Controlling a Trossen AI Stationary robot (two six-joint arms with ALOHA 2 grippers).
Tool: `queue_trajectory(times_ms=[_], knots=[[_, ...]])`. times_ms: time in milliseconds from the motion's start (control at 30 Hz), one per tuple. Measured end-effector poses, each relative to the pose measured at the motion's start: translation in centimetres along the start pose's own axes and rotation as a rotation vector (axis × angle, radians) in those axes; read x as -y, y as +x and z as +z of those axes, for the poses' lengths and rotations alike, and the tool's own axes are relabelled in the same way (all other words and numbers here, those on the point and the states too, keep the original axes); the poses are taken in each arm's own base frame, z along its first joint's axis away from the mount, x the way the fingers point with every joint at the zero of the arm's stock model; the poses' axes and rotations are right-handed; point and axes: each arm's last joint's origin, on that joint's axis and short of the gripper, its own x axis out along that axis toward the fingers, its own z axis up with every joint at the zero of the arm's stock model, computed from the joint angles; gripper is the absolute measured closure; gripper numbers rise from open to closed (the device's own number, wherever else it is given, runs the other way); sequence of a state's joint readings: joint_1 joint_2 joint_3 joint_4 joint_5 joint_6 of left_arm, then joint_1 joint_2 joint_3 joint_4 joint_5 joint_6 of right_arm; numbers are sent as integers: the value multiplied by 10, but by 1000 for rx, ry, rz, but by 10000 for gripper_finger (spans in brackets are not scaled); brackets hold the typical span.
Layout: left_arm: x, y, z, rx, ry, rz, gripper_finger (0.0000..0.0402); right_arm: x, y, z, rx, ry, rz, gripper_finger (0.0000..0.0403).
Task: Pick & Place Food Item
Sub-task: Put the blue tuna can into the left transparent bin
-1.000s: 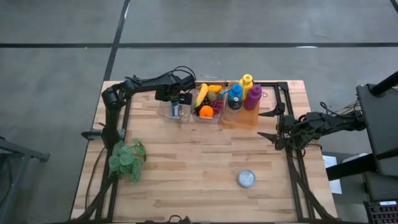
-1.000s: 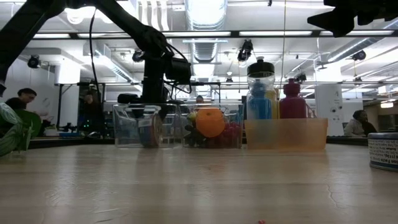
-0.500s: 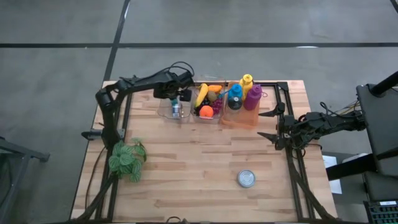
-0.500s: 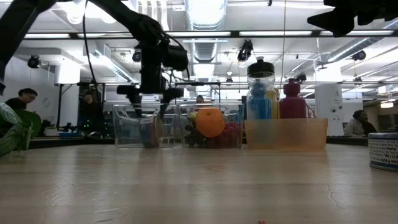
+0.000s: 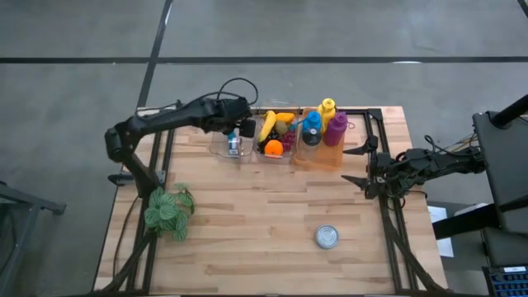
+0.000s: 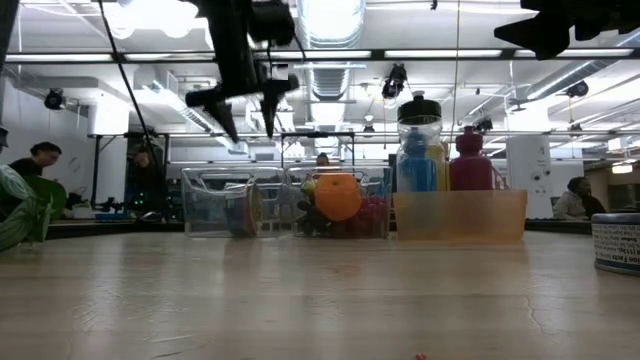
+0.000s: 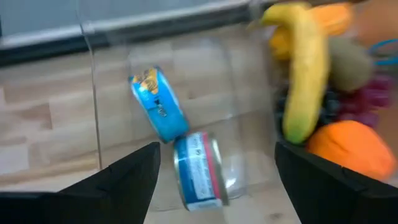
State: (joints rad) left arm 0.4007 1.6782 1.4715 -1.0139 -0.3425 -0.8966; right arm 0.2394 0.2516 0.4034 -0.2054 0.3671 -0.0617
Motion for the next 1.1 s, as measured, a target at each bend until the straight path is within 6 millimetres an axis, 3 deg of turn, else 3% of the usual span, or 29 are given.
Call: queue_trajectory(times_ms=[267,500,800,1000,1100], knots=[[30,-47,-39,218,203,-133,80,0,0,0,0,1,0,32],[45,-71,-76,393,346,-287,80,0,0,0,1,-1,0,32],[36,-77,-125,677,634,-658,80,0,0,0,0,-1,0,32],[10,-62,-148,920,608,-874,80,0,0,0,1,-1,0,32],[-3,-54,-155,955,608,-914,80,0,0,0,1,0,0,32]])
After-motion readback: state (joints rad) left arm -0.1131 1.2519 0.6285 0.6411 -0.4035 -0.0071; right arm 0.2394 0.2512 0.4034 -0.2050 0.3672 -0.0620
